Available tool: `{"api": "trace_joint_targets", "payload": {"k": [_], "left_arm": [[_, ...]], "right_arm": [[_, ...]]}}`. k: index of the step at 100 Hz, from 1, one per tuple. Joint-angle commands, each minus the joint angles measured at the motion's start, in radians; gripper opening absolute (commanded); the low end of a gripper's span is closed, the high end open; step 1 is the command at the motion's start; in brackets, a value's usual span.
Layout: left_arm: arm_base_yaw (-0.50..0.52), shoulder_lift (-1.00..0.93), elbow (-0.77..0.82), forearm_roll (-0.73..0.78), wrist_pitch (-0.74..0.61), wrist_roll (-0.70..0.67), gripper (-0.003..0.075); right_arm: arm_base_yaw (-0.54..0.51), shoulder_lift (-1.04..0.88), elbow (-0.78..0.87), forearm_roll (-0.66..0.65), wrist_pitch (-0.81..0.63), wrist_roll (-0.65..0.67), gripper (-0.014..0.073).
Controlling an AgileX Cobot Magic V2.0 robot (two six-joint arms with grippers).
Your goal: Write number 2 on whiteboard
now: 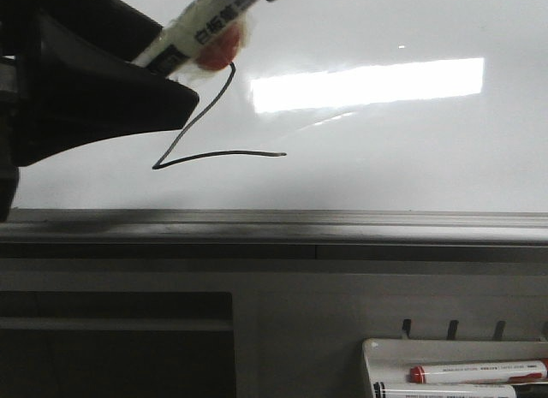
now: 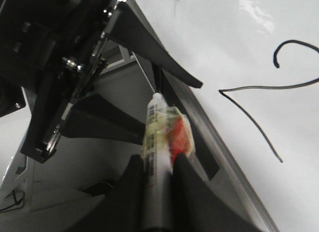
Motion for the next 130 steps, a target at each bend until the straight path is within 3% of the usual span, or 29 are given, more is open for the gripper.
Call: {"api": "trace_joint_targets", "payload": {"k": [1,6,18,39,45,53,60,66,79,89,109,130], "left_arm": [[-0.009,-0.009,-0.034,-0.013,-0.068,0.001,0.0330],[-0.009,-0.009,-0.034,-0.013,-0.068,0.001,0.0254],[-0.009,-0.009,-0.034,-0.013,-0.059,0.001,-0.0018],[-0.009,-0.009,-0.034,-0.014,-0.038,-0.001,-0.0020],[-0.009,-0.009,-0.034,-0.017,-0.038,-0.001,-0.0020],[-0.009,-0.009,-0.034,-0.063,-0.038,-0.003,-0.0020],[-0.007,-0.009,-0.034,-0.193,-0.032,-0.003,-0.0020],[0.008,-0.009,-0.034,-0.372,-0.026,-0.003,-0.0020],[0.081,-0.009,-0.023,-0.748,-0.013,-0.003,-0.0020],[0.140,-0.007,-0.014,-0.929,-0.013,-0.003,-0.0020],[0.238,0.045,-0.048,-1.058,0.159,-0.003,-0.0020],[0.251,0.136,-0.098,-1.058,0.173,-0.003,-0.0020]], "right_arm": [[0.006,-0.003,-0.046,0.010,-0.040,-0.001,-0.0051],[0.006,0.001,-0.048,0.010,-0.039,-0.001,-0.0051],[0.006,0.004,-0.048,0.010,-0.041,-0.001,-0.0051],[0.006,0.004,-0.048,0.015,-0.067,0.001,-0.0034],[0.006,0.004,-0.048,0.015,-0.072,0.001,0.0045],[0.001,0.004,-0.048,-0.001,-0.088,0.001,0.0289],[-0.019,0.004,-0.048,-0.010,-0.130,0.001,0.0500],[-0.046,0.001,-0.048,-0.010,-0.168,0.001,0.0582],[-0.124,-0.018,-0.048,-0.010,-0.194,0.001,0.0543],[-0.149,-0.026,-0.048,-0.008,-0.176,0.001,0.0505],[-0.153,-0.024,-0.048,-0.006,-0.171,0.001,0.0481],[-0.153,-0.024,-0.048,-0.006,-0.166,0.001,0.0481]]}}
